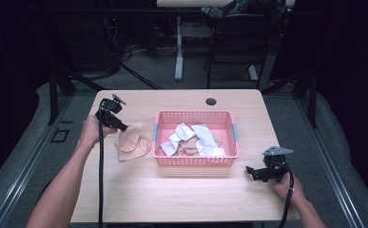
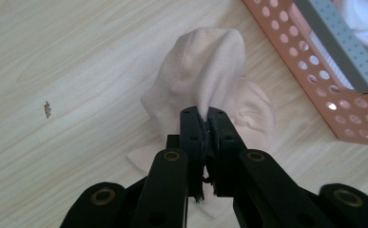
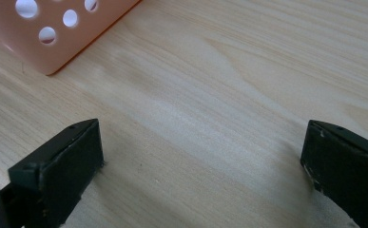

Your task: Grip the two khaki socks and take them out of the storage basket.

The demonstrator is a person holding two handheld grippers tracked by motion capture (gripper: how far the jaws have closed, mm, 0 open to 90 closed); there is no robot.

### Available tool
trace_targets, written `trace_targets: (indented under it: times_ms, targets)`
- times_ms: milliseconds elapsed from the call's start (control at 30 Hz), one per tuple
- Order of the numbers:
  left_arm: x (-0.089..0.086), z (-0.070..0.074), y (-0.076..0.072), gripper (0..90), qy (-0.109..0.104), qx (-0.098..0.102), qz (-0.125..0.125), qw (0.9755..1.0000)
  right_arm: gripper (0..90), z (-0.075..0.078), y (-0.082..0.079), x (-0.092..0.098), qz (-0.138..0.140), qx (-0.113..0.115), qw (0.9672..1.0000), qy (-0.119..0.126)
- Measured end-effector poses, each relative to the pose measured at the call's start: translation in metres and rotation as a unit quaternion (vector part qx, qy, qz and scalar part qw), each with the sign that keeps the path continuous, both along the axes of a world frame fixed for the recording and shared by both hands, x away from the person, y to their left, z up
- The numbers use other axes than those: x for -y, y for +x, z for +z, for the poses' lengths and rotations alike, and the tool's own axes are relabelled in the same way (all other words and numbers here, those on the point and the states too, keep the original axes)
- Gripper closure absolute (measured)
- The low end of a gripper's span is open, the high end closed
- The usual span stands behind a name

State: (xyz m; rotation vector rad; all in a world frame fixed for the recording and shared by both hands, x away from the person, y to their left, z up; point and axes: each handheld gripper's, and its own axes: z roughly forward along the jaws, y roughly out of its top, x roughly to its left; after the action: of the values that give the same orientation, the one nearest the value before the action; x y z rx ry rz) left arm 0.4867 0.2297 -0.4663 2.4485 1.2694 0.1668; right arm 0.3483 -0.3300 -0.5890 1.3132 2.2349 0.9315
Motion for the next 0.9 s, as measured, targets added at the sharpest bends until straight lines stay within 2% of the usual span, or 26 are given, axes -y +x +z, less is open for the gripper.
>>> trace_targets:
  times_ms: [33, 200, 467, 567, 667, 900]
  targets:
    - [0.000, -0.002, 0.000, 85.9, -0.004, 0.000, 0.005, 1.0000, 0.0, 0.000, 0.000, 0.000, 0.000, 0.000, 1.0000, 0.000]
    - [0.000, -0.008, 0.002, 85.9, 0.002, -0.002, 0.006, 1.0000, 0.0, 0.000, 0.000, 0.000, 0.000, 0.000, 1.0000, 0.000]
    - [0.003, -0.030, 0.004, 85.8, 0.012, -0.019, 0.020, 0.9996, 0.0, 0.000, 0.000, 0.000, 0.000, 0.000, 1.0000, 0.000]
    - [0.005, -0.038, 0.005, 85.6, 0.013, -0.020, 0.023, 0.9995, 0.0, 0.000, 0.000, 0.000, 0.000, 0.000, 1.0000, 0.000]
    - [0.007, -0.048, 0.006, 85.0, 0.010, -0.029, 0.029, 0.9991, 0.0, 0.000, 0.000, 0.000, 0.000, 0.000, 1.0000, 0.000]
    - [0.009, -0.061, 0.007, 82.7, 0.012, -0.030, 0.036, 0.9988, 0.0, 0.000, 0.000, 0.000, 0.000, 0.000, 1.0000, 0.000]
